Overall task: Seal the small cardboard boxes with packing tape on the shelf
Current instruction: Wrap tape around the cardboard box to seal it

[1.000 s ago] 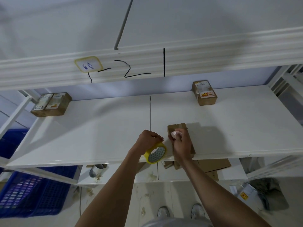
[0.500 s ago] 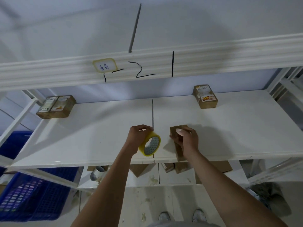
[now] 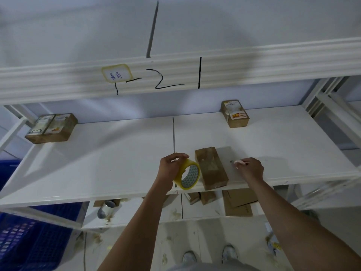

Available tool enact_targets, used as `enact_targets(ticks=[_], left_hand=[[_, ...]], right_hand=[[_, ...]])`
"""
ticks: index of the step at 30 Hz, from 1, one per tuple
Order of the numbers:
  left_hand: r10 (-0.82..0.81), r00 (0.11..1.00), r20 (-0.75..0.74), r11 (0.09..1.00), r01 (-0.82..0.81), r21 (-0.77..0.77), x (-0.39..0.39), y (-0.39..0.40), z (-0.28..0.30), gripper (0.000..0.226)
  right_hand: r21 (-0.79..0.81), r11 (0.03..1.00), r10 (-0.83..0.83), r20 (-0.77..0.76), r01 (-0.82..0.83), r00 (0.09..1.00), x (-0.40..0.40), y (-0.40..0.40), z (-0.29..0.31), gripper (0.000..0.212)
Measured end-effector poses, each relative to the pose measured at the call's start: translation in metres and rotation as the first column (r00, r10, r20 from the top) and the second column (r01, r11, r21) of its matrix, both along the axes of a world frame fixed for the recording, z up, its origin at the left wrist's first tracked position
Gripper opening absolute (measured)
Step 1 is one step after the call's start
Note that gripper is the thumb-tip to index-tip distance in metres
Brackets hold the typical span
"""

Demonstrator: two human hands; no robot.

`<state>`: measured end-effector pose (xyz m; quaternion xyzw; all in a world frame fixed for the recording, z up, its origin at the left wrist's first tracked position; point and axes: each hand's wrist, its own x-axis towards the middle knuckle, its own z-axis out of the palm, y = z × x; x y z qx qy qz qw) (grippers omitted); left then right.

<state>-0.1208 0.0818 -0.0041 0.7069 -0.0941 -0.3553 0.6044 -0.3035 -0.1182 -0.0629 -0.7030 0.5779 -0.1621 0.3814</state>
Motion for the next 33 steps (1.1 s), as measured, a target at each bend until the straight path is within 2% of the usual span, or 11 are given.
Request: enact_targets(ticks=[3,7,10,12,14,18,20,23,26,29,33], left_hand=[[-0.007,1.0,0.005,1.0,0.007,0.028,-0.001,-0.001,-0.004,0.013],[0.0,1.0,0.002,1.0,0.0,0.026,0.0,-0.001,-0.005,0.013],[0.016,1.0,0.017,0.999,-0.016,0.03,0.001,0.0,-0.004,0.013],[0.023,0.999,0.028,0.999,-0.024,0.028,0.004,0.0,-0.006,0.013],[0.026,0.999,0.026,0.999,-0.027,0.024,0.004,0.0,-0.006,0.012],[0.034,0.998,0.044,0.999,-0.034,-0.007,0.005,0.003,-0.004,0.012],[0.037,0.997,0.063,0.999,-0.036,-0.009,0.008,0.008,-0.005,0.012],[0.036,0.996,0.078,0.999,-0.034,-0.029,0.012,0.016,-0.007,0.01],[0.018,0.995,0.095,1.0,-0.017,-0.013,0.015,0.023,-0.008,0.012],[-0.1,0.991,0.094,0.995,0.097,0.036,0.025,0.034,-0.012,0.015],[-0.347,0.936,-0.052,0.938,0.347,-0.001,0.034,0.052,-0.017,0.059]], right_hand=[[-0.04,0.999,-0.023,-0.031,0.021,0.999,0.002,-0.001,-0.008,0.033],[-0.073,0.997,-0.002,-0.239,-0.016,0.971,0.01,-0.003,-0.011,0.05],[-0.192,0.98,0.0,-0.272,-0.054,0.962,0.029,0.009,0.019,0.048],[-0.24,0.956,0.141,-0.119,-0.166,0.983,0.051,0.023,0.047,0.036],[-0.162,0.9,0.41,0.0,-0.404,0.912,0.075,0.044,0.078,0.025],[0.069,0.712,0.7,-0.134,-0.699,0.701,0.102,0.078,0.104,0.023],[0.075,0.703,0.709,-0.153,-0.707,0.689,0.104,0.085,0.106,0.025],[0.046,0.798,0.603,-0.068,-0.601,0.795,0.109,0.092,0.1,0.02],[0.05,0.819,0.574,-0.078,-0.572,0.815,0.115,0.101,0.099,0.015],[0.054,0.827,0.563,-0.077,-0.56,0.823,0.121,0.103,0.093,0.013],[0.012,0.812,0.578,-0.151,-0.583,0.802,0.122,0.1,0.089,0.013]])
